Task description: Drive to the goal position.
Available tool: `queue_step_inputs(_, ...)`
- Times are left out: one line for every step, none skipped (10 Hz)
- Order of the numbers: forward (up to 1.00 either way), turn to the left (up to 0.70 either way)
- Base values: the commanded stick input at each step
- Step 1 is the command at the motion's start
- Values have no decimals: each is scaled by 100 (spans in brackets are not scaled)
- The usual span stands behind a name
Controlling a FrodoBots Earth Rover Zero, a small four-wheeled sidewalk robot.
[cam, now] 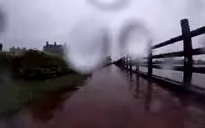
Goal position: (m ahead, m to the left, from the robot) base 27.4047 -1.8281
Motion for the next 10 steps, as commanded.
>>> queue_step_inputs(100,0)
queue_step_inputs(100,0)
queue_step_inputs(100,0)
queue_step_inputs(100,0)
queue_step_inputs(100,0)
queue_step_inputs(100,0)
queue_step_inputs(100,0)
queue_step_inputs(100,0)
queue_step_inputs(100,0)
queue_step_inputs(100,0)
